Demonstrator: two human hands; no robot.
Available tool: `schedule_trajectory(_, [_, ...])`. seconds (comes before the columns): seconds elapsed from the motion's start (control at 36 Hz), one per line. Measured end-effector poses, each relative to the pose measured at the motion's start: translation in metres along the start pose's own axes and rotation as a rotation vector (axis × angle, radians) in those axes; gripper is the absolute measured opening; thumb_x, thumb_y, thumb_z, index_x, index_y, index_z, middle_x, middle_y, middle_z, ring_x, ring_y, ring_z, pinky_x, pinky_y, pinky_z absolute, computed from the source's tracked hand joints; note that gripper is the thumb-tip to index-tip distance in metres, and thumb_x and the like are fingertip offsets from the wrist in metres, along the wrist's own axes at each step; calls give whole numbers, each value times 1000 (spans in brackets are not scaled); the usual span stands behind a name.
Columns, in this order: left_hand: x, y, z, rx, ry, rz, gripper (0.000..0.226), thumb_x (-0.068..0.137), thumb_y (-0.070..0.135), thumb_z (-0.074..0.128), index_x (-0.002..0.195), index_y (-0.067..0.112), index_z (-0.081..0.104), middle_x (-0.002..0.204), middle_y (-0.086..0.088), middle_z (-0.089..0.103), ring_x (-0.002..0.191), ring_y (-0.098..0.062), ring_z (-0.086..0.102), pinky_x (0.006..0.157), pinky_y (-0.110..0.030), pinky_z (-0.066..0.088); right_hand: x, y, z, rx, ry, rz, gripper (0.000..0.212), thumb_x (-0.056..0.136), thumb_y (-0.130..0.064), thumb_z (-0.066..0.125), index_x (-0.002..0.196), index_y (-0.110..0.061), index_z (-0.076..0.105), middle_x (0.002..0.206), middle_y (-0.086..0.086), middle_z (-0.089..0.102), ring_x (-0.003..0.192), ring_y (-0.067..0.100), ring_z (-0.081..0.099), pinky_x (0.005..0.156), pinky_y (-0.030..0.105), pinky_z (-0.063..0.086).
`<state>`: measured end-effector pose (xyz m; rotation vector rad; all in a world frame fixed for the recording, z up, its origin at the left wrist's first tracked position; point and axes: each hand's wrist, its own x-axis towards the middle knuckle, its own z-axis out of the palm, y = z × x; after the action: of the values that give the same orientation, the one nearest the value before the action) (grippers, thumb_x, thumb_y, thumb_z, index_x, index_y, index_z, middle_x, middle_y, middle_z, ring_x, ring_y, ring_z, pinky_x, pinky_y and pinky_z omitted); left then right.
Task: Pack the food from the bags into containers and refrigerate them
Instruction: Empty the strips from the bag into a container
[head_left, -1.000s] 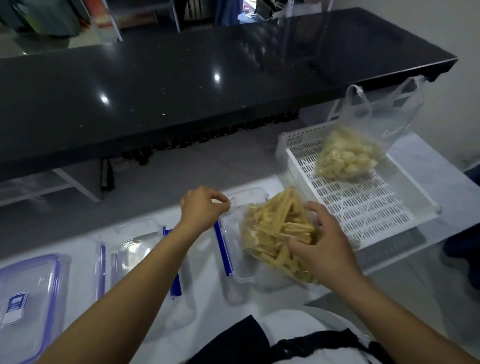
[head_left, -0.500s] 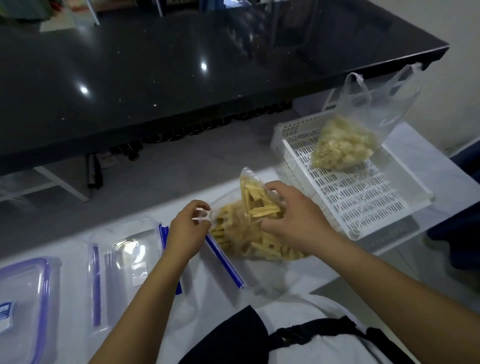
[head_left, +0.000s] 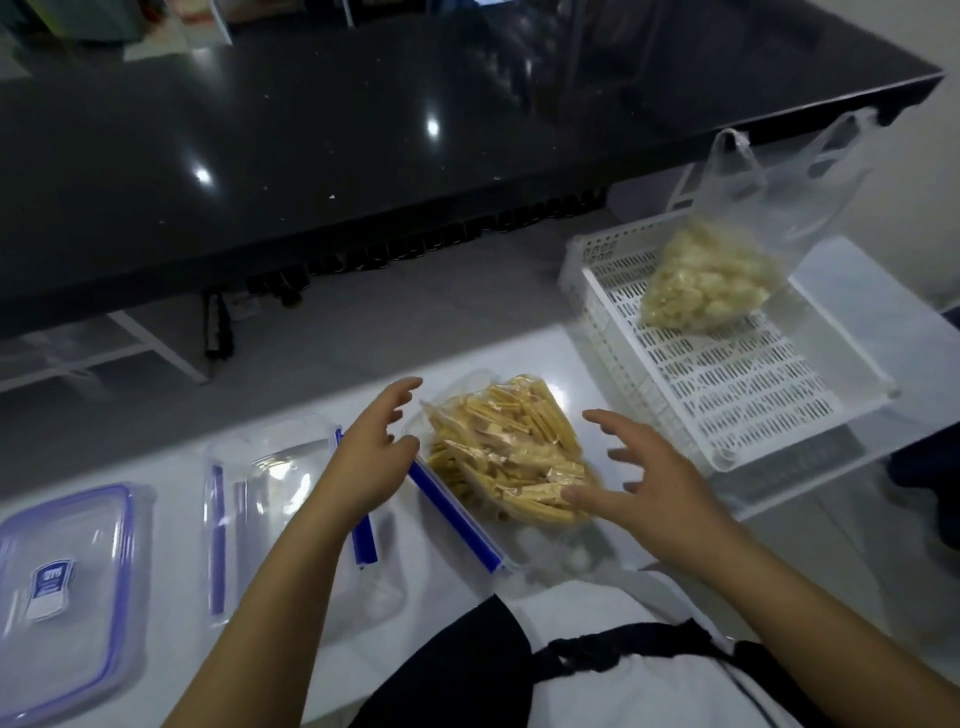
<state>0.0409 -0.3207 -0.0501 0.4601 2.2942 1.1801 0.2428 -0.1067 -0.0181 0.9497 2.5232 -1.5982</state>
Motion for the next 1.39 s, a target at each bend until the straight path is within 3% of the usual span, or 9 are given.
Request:
schedule_trajectory(0.14, [24, 17, 0, -107, -85, -105, 53, 99, 4, 45, 140, 38, 51, 139, 3, 59, 127, -22, 55, 98, -34, 48, -16, 7, 4, 614, -83, 390, 86, 54, -57, 82, 134, -47, 53, 132, -5, 58, 116, 23, 61, 87, 45, 57])
schedule_trajectory(0.25, [21, 30, 3, -184, -76, -166, 46, 93, 32, 44, 137, 41, 53, 141, -2, 59, 131, -25, 52, 112, -51, 41, -4, 9, 0, 859, -16, 521, 45, 84, -50, 68, 126, -37, 58, 128, 6, 61, 105, 36, 66, 77, 47, 57])
schedule_trajectory(0.36, [4, 29, 14, -264, -15, -159, 46, 101, 49, 31, 140, 38, 52, 149, -2, 52, 134, -18, 44, 115, -47, 35, 5, 8, 0, 941, 32, 550, 41, 91, -46, 62, 129, -34, 59, 127, 6, 62, 106, 39, 66, 85, 51, 57])
schedule_trajectory(0.58, [-41, 23, 38, -272, 56, -224, 53, 94, 57, 33, 145, 47, 37, 158, 4, 39, 141, -28, 41, 112, -52, 38, 26, 6, -6, 890, 139, 436, 32, 94, -35, 60, 123, -22, 65, 127, 3, 64, 112, 30, 64, 89, 41, 53])
schedule_trajectory(0.78, [-85, 18, 54, -374, 80, -274, 68, 80, 75, 39, 145, 60, 27, 157, 13, 36, 126, -10, 37, 97, -41, 35, 60, -1, -20, 753, -4, 356, 33, 92, -33, 59, 120, -19, 68, 122, 8, 68, 98, 26, 69, 83, 35, 52])
schedule_trajectory(0.97, [-99, 30, 66, -474, 137, -283, 54, 98, 52, 55, 146, 53, 31, 157, 12, 37, 126, -12, 44, 101, -42, 40, 100, -19, -29, 632, -189, 260, 37, 89, -31, 63, 123, -16, 68, 122, 13, 67, 79, 19, 65, 78, 32, 50])
schedule_trajectory(1.14, [-99, 22, 58, -140, 219, -258, 81, 81, 46, 79, 148, 49, 34, 157, 11, 38, 129, -10, 44, 103, -44, 45, 102, -8, -36, 389, -129, 53, 19, 89, -21, 70, 108, -24, 73, 110, -4, 69, 105, 21, 65, 90, 34, 53])
schedule_trajectory(1.25, [-98, 14, 59, -36, 318, -150, 60, 79, 43, 81, 128, 52, 48, 135, 27, 41, 121, -2, 41, 102, -34, 42, 85, 14, -43, 160, 21, -220, 29, 86, -20, 77, 103, -41, 68, 117, -13, 69, 115, 8, 62, 93, 28, 51])
schedule_trajectory(1.39, [-90, 14, 60, 28, 353, -108, 23, 85, 39, 76, 102, 48, 63, 136, 22, 50, 124, -6, 50, 103, -31, 43, 88, 28, -45, 132, -15, -182, 26, 84, -27, 79, 104, -39, 68, 115, -15, 69, 109, 8, 65, 91, 35, 54])
